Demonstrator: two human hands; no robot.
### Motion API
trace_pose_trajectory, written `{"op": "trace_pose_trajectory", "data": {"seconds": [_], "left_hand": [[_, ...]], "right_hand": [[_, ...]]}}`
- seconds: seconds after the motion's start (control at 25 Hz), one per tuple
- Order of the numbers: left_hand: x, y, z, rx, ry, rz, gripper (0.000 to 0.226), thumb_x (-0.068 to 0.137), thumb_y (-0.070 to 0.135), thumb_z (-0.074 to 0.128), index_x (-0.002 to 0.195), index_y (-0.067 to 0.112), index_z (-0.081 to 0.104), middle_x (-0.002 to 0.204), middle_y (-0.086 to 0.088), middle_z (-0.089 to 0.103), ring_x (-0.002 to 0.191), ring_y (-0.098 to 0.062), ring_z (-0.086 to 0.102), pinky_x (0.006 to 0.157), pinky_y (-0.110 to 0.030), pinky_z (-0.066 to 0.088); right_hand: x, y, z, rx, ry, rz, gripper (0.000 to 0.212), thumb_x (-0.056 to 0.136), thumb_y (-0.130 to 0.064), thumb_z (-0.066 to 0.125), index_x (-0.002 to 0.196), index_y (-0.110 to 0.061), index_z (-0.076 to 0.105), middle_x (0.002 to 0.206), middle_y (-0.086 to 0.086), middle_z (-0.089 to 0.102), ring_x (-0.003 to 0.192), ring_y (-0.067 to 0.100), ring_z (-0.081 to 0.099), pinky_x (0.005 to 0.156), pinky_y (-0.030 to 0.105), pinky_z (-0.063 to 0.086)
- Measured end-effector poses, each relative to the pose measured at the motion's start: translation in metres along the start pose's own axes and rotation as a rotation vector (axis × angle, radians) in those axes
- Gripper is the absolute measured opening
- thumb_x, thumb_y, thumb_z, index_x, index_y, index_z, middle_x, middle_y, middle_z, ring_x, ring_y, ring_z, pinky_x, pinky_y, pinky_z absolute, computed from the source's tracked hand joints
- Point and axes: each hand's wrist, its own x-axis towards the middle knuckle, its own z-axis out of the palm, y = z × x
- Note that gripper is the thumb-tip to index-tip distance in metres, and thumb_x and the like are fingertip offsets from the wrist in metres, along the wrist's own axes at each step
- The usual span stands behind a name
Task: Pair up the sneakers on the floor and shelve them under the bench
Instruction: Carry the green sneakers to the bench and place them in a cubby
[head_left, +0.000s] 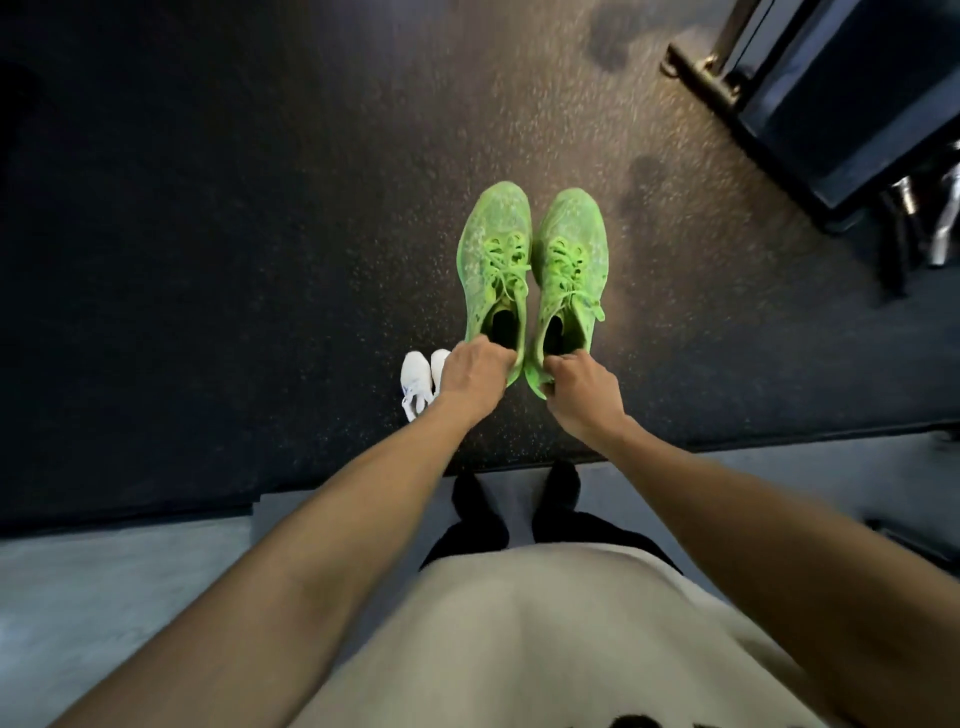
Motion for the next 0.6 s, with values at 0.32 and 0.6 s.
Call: {"op": "trace_pose_trajectory", "data": {"seconds": [0.32, 0.6], "left_hand": [[-0.016, 0.050, -0.034, 0.135, 0.118, 0.178, 0.019, 0.095, 0.014, 0.055, 0.109, 0.021, 0.066, 0.104, -0.012, 0.059, 0.095, -0.033, 0.061, 0.079, -0.036, 0.048], [-0.043, 0.107, -0.024, 0.263, 0.087, 0.579, 0.018, 0.094, 0.014, 0.056, 0.108, 0.022, 0.065, 0.106, -0.008, 0.059, 0.100, -0.028, 0.059, 0.084, -0.034, 0.046]], "right_hand": [[-0.053, 0.018, -0.036, 0.032, 0.199, 0.109, 0.012, 0.086, -0.010, 0.057, 0.095, -0.011, 0.065, 0.091, 0.009, 0.064, 0.089, 0.030, 0.060, 0.063, 0.035, 0.044], [-0.147, 0.028, -0.016, 0.166, 0.325, 0.522, 0.013, 0.086, -0.014, 0.053, 0.091, -0.013, 0.066, 0.093, 0.012, 0.060, 0.083, 0.035, 0.062, 0.067, 0.036, 0.048]]}}
